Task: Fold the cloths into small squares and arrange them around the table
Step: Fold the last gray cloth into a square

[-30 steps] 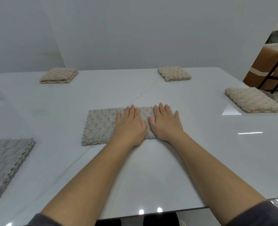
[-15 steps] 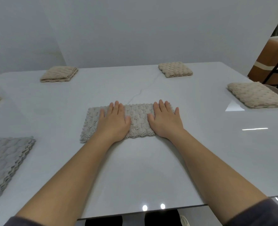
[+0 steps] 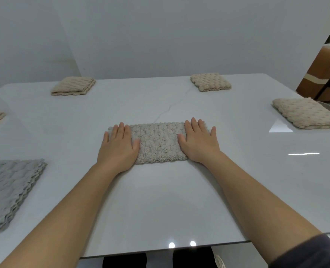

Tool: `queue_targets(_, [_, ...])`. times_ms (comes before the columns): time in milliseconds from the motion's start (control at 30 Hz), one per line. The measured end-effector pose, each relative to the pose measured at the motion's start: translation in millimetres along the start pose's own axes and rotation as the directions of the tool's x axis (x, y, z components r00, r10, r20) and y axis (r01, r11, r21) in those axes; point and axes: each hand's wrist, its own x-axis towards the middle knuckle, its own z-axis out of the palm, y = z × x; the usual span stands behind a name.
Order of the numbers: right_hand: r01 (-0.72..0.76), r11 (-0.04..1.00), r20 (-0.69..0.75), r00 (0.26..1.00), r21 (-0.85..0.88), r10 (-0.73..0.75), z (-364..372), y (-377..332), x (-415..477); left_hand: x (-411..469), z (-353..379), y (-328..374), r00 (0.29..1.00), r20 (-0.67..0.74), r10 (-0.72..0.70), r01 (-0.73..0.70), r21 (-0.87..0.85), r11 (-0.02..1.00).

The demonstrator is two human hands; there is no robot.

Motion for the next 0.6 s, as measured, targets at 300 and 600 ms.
queue_targets(300, [0.342, 0.940, -0.074, 0.937, -0.009, -0.342, -13.6, -76.6, -8.9, 2.3, 1.0, -1.2, 1.000, -0.025, -0.003, 0.002, -0.012, 1.000])
queue_targets(600, [0.289, 0.957, 0.043, 0.957, -0.035, -0.288, -0.5, -64.9, -5.5, 2.8, 1.1, -2.5, 0.999, -0.034, 0.002, -0.003, -0.025, 1.000])
